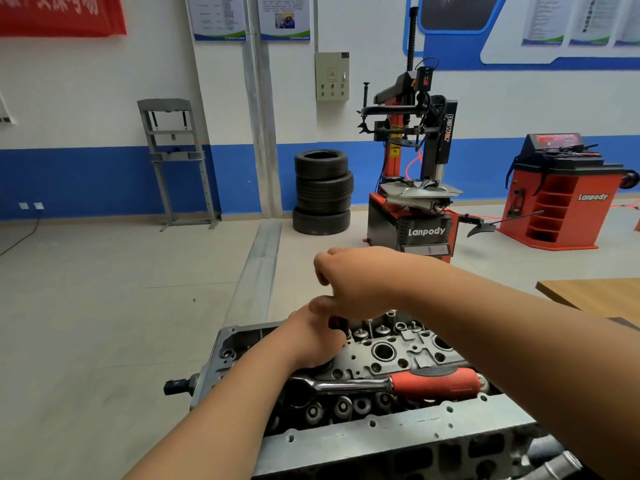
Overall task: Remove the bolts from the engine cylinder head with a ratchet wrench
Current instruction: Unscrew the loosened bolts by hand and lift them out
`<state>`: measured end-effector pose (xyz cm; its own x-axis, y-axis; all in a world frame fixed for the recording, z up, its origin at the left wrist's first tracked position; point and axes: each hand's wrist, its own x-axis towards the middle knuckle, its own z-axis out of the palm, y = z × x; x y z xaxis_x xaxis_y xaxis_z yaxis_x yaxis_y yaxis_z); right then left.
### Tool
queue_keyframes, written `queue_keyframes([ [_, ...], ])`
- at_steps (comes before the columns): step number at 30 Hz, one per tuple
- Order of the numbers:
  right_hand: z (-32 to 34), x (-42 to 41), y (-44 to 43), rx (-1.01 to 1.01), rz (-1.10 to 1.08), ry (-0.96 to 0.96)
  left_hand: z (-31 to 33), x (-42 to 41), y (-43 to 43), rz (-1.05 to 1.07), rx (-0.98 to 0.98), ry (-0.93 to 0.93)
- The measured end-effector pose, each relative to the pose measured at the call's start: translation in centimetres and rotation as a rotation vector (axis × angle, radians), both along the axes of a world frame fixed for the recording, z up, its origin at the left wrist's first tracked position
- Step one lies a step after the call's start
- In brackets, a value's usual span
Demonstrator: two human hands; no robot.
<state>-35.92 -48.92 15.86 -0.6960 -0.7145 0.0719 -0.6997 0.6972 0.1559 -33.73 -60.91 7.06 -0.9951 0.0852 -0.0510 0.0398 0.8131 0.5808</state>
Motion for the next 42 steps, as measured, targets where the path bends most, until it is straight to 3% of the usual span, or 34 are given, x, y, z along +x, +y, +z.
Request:
queue_keyframes([
  [3,-0.1,-0.2,-0.4,0.045,-0.073,0.206,0.0,0.1,0.1,-0.011,0.066,-0.006],
  [5,0.0,-0.3,-0.4,0.059,-0.074,0.221,0.0,0.2,0.1,-0.01,0.09,0.006],
  [18,0.2,0.1,0.1,0.114,0.04,-0.039,-0.1,-0.2,-0.3,-0.006,0.104,0.092],
  [23,-0.2,0.0,0.6,0.002,0.04,-0.196,-0.1,-0.3,-0.3,0.018,0.076,0.091],
  [27,-0.5,-0.1,0.2,0.058,-0.096,0.13,-0.3,-0.3,-0.4,0.027,0.079,0.08],
  [29,-0.4,-0.2,0.0,0.064,-0.115,0.202,-0.4,-0.2,-0.3,0.017,0.119,0.08],
  [34,-0.3,-0.2,0.1,0.081,-0.047,0.142,0.0,0.1,-0.2,0.008,0.134,0.081],
  [38,0.2,0.2,0.5,0.113,0.028,-0.034,0.2,0.2,-0.1,-0.005,0.106,0.072],
  [42,-0.3,0.3,0.7,0.044,0.099,-0.12,0.2,0.1,0.1,-0.01,-0.014,0.059],
])
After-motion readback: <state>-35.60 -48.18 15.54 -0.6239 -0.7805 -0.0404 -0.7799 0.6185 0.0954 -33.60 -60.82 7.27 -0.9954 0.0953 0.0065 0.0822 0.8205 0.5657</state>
